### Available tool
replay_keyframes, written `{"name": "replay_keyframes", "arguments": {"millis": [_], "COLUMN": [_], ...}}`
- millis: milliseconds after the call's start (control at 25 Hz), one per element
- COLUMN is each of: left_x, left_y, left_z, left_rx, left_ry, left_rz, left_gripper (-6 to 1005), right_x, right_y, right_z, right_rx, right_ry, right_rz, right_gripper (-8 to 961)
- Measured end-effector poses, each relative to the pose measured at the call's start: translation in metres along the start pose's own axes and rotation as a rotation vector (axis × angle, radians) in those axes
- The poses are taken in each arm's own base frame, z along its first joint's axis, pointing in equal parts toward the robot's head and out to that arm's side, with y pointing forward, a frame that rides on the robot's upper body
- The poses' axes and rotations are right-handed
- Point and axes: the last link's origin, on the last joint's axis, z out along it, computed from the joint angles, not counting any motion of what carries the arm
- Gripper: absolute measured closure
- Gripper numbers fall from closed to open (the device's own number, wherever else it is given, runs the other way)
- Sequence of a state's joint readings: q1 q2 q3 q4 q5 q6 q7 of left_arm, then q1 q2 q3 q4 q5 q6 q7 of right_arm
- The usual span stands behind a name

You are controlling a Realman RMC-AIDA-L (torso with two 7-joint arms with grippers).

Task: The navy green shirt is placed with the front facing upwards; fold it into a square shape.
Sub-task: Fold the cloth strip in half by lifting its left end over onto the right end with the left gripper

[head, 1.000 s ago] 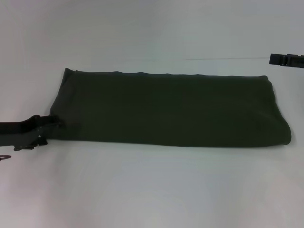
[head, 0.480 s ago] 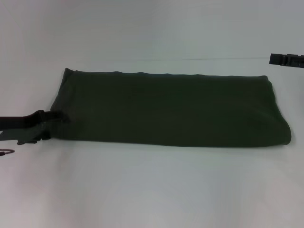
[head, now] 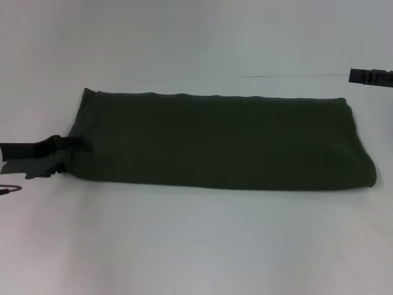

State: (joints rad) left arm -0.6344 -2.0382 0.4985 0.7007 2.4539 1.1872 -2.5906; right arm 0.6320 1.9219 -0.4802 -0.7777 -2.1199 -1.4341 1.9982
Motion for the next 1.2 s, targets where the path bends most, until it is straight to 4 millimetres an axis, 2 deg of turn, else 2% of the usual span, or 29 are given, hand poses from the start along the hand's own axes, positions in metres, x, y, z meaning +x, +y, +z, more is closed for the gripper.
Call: {"name": "replay_keyframes", "arguments": {"millis": [440, 1200], "left_x": [-0.007, -0.008], "left_y": [-0.011, -0.007], "left_z": [-0.004, 0.002], "left_rx": [0.021, 0.041], "left_ry": [-0.007, -0.028], "left_rz": [-0.002, 0.033], "left_gripper": [124, 124], "right_x": [0.000, 0.000], "right_y": [-0.001, 0.000], "right_z": [0.001, 0.001], "right_rx": [0.008, 0.003], "right_ry": [-0.004, -0.002], "right_rz": [0.001, 0.009], "right_gripper": [45, 45]}}
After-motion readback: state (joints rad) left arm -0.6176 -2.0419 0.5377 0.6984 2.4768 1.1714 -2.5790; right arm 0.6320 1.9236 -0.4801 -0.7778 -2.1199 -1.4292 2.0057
